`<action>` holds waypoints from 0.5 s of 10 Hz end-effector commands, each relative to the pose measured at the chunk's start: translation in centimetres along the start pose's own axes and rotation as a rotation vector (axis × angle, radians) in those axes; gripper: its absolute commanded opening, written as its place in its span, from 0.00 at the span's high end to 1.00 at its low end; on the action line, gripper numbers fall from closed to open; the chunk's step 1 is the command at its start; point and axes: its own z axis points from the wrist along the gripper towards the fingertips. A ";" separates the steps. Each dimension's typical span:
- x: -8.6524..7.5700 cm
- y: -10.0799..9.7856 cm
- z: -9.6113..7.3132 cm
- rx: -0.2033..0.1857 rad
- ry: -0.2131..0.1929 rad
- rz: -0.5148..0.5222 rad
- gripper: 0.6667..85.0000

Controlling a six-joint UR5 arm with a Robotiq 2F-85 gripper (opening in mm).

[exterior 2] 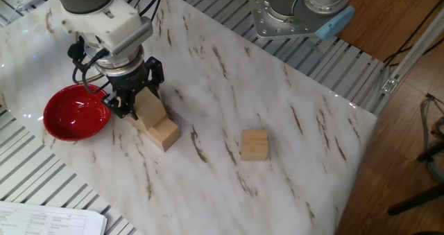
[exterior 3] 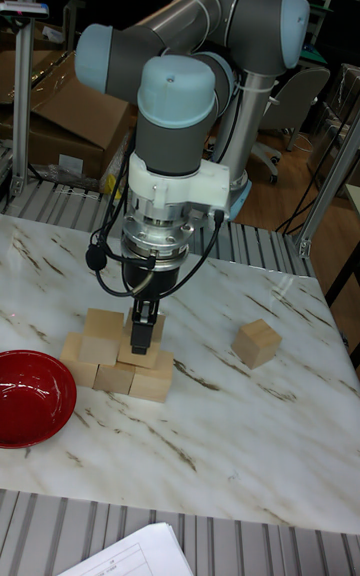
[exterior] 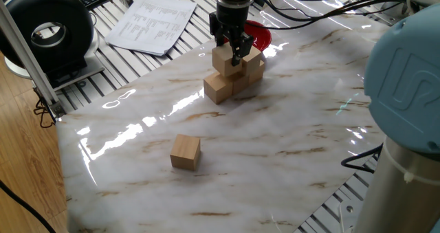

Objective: Stack the blocks into a pyramid shape

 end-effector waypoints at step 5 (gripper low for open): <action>-0.1 -0.4 0.5 0.002 -0.012 0.009 1.00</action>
